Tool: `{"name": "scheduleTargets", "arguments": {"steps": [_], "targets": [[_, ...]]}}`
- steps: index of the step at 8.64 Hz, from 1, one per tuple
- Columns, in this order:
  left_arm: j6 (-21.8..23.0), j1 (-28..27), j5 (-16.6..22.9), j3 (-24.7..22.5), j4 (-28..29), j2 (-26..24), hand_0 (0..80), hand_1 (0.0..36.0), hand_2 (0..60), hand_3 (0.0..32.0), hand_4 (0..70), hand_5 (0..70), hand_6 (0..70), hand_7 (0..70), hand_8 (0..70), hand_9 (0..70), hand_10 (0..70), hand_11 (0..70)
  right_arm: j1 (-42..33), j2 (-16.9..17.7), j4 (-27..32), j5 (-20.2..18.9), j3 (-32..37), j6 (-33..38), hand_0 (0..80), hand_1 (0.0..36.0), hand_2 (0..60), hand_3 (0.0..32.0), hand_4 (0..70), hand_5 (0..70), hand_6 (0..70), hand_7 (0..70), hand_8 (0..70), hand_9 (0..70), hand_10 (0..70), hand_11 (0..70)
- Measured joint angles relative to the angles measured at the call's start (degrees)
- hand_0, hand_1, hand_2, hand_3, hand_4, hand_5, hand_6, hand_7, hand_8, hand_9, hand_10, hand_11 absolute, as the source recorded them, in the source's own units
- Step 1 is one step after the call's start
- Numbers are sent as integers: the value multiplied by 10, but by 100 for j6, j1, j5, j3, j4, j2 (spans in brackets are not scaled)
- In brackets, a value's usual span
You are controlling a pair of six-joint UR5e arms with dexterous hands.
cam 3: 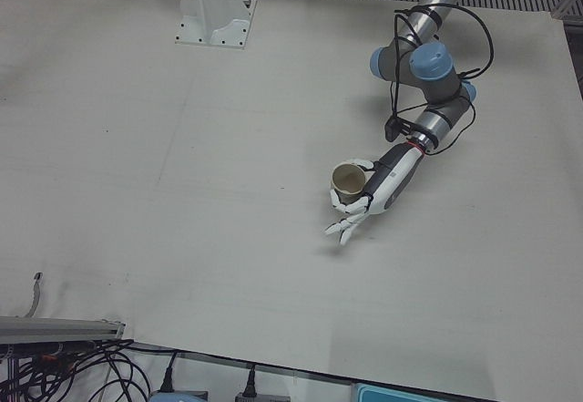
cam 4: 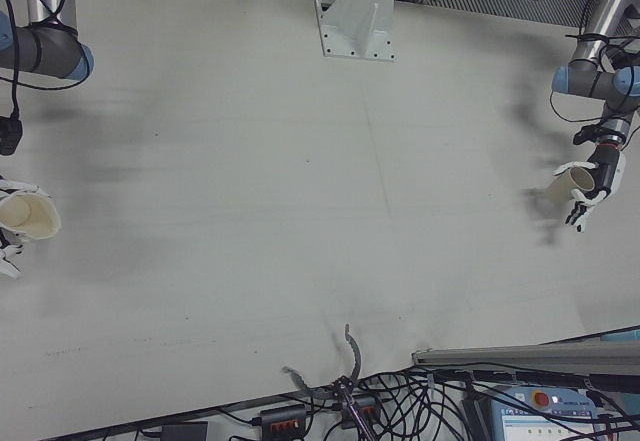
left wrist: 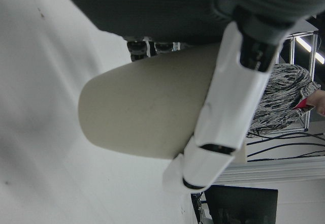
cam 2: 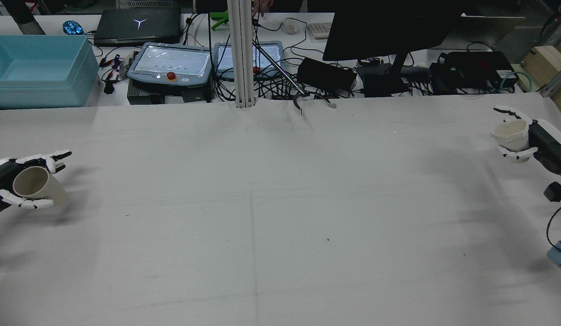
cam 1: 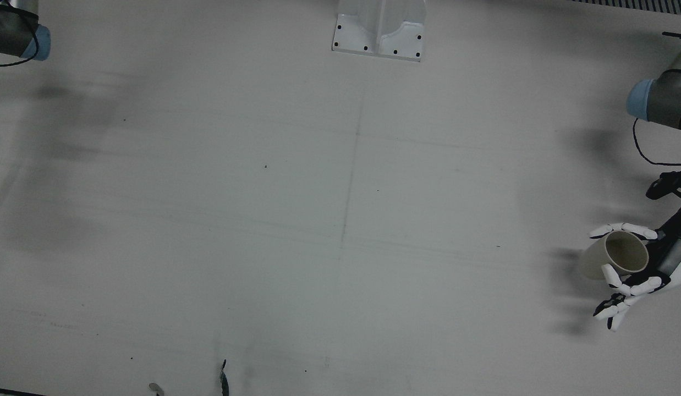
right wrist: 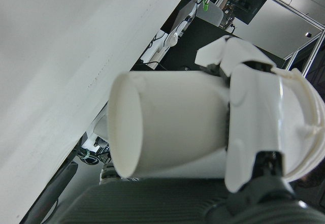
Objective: Pour water
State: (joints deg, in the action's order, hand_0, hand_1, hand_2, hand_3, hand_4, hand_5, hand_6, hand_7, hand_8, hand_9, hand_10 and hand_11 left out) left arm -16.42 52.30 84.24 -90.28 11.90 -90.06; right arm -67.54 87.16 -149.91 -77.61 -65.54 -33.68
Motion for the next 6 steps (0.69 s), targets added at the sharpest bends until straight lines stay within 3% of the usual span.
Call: {"name": "scheduleTargets", "arguments": {"steps": [1,2,3,4,5,6], "targets": [[-12,47,3,229,196,38,800,360,600,0,384,700,134,116,35,9,52,119,285,-85,22,231,100,1,589,281,186,0,6,111,212,209,152,186,0,0],[-24,71,4,497,441,86,800,360,544,0,376,700,139,122,39,10,53,122,462,-140,28,358,118,16,534,183,0,0,0,55,69,0,4,0,0,0],[-37,77,2,738,682,149,800,360,268,0,339,700,129,112,28,8,40,95,536,-165,25,414,67,60,510,139,0,250,0,35,0,0,0,0,0,0],[-51,82,-1,896,871,237,800,287,32,0,313,700,116,96,15,5,22,59,560,-141,-9,439,-94,126,494,117,0,320,0,25,0,0,0,0,0,0],[-58,84,-3,960,966,301,708,217,0,0,336,554,103,81,10,2,7,32,564,-55,-37,444,-309,160,494,122,0,320,0,27,0,0,0,0,0,0],[-64,80,-3,986,1011,357,634,181,0,0,357,12,90,66,8,0,0,8,565,71,-52,447,-547,164,495,133,0,320,0,30,0,0,0,0,0,0]]}}
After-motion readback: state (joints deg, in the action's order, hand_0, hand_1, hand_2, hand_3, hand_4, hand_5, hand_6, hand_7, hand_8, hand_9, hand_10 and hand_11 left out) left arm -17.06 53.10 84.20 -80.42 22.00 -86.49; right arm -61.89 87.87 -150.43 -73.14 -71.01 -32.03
